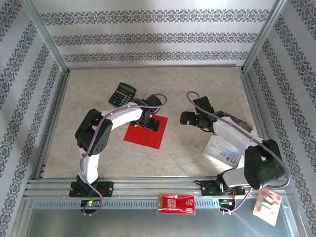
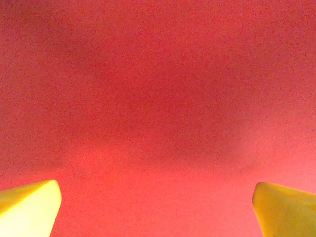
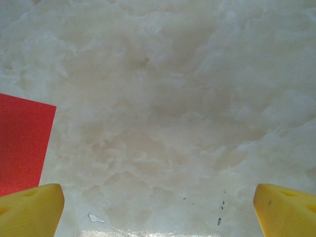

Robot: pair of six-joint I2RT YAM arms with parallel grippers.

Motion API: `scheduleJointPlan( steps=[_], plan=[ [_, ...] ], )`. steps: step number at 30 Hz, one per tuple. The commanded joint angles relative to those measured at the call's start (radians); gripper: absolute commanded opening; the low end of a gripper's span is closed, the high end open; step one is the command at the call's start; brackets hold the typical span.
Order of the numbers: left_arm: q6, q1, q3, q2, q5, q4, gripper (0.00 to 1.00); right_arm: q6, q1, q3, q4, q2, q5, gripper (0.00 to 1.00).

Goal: Fold a paper plane with a square sheet of paper (pick it up from the middle)
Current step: First fold the square sheet of paper in half at the center of the table.

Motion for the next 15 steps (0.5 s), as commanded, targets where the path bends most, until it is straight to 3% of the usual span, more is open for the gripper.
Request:
scheduleJointPlan(
  steps=[1,15],
  plan=[
    [0.044,-0.008,0.048,0.038,0.021,-0.096,1.00,-0.009,-0.010,-0.015,0.021,-0.004,-0.020,0.98],
    [0.013,-0.002,0.009,0.090,0.047,-0.047,1.00,0.005,-0.012,-0.028,0.050,0.011,-0.055,0.98]
  ],
)
